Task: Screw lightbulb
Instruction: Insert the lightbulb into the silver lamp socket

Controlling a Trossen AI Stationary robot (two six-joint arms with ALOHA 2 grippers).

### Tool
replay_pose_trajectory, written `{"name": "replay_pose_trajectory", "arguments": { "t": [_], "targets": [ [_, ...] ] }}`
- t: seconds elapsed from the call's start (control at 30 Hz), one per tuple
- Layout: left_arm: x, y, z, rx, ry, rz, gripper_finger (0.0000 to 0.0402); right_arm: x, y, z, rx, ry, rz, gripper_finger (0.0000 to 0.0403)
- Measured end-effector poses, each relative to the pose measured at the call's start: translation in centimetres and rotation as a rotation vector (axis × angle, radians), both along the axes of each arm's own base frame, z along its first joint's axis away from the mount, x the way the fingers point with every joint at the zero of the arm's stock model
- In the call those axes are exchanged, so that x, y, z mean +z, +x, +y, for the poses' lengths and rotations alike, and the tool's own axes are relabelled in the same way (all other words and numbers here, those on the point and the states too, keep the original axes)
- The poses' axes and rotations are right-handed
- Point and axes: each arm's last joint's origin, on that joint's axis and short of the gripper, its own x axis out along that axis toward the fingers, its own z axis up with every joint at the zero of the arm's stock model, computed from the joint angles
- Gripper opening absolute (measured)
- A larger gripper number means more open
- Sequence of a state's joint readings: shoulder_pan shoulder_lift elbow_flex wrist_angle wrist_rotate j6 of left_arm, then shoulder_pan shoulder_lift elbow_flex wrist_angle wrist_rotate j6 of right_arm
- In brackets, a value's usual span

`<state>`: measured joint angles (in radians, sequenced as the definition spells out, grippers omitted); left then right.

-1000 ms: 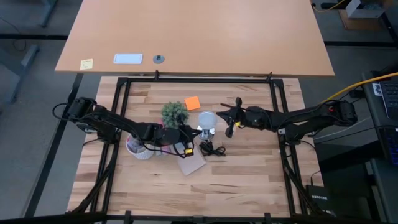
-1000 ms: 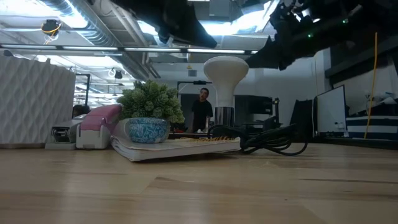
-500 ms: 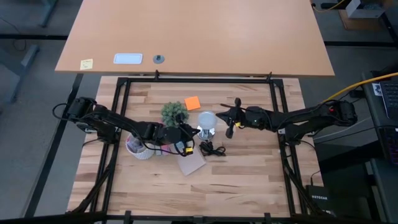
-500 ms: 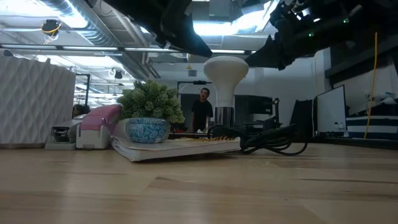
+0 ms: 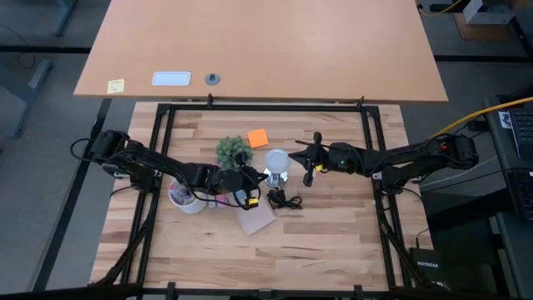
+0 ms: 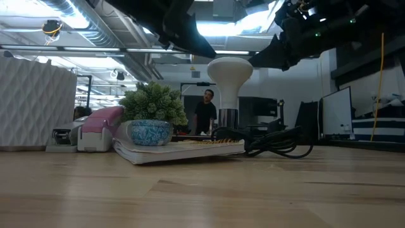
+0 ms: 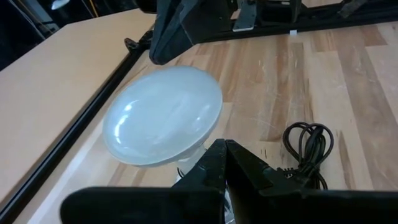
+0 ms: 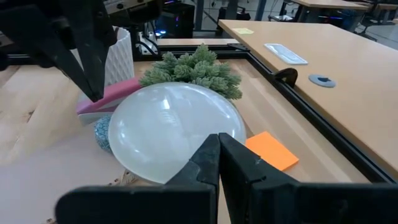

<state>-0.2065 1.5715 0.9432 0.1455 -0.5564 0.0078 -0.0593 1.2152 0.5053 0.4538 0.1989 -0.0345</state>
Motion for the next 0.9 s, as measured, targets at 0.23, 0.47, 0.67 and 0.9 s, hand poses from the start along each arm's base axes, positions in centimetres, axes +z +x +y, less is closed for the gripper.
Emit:
{"name": "replay_pose_trajectory", "arguments": {
  "t": [0.23, 0.47, 0.67, 0.9],
  "targets": [
    [0.0, 0.0, 0.0, 0.0, 0.0, 0.001, 0.0, 0.0, 0.0, 0.0, 0.0, 0.0, 0.0, 0.0012],
    [0.0, 0.0, 0.3, 0.014, -0.008, -0.004, 0.0, 0.0, 0.0, -0.1, -0.039, -0.011, 0.0, 0.0012],
    [-0.4, 0.5, 1.1, 0.049, -0.029, -0.023, 0.0, 0.0, -0.1, -0.2, -0.086, -0.023, 0.001, 0.0012],
    [-0.9, 0.7, 1.3, 0.057, -0.026, -0.005, 0.0, 0.0, -0.1, -0.2, -0.084, -0.014, 0.007, 0.0012]
  ]
}}
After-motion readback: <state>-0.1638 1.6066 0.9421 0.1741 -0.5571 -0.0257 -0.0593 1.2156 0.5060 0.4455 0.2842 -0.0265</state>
